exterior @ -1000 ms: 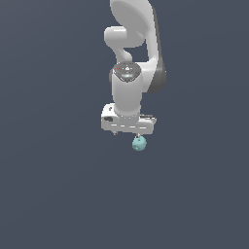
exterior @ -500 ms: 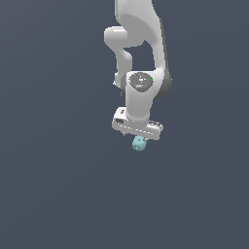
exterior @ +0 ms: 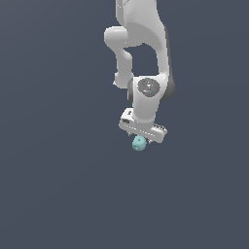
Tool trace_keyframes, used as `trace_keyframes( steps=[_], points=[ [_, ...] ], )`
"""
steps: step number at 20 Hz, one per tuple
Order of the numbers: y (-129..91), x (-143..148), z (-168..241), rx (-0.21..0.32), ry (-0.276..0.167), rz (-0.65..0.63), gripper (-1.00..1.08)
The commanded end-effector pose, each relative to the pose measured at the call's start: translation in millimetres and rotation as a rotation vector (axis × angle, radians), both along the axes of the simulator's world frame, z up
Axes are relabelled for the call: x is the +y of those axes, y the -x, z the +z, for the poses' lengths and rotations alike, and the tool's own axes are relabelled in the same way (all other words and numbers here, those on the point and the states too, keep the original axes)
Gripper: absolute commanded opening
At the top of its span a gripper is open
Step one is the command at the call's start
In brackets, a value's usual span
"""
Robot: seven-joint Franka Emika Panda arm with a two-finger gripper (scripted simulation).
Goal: Pick up the object and move it to a goal position.
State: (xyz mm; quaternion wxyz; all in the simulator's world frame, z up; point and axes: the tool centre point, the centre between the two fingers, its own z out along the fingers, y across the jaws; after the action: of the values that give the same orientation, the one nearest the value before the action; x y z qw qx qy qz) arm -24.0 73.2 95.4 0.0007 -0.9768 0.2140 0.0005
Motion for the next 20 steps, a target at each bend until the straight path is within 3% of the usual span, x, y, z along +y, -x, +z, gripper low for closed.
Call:
trace_keyframes(
  steps=[1, 11, 20],
  points=[
    [2, 3, -3, -0.001, 0.001, -0.019, 1.00],
    [3, 5, -11, 0.000, 0.002, -0.027, 1.00],
    [4, 5, -49, -0.001, 0.002, -0.031, 1.00]
  ],
)
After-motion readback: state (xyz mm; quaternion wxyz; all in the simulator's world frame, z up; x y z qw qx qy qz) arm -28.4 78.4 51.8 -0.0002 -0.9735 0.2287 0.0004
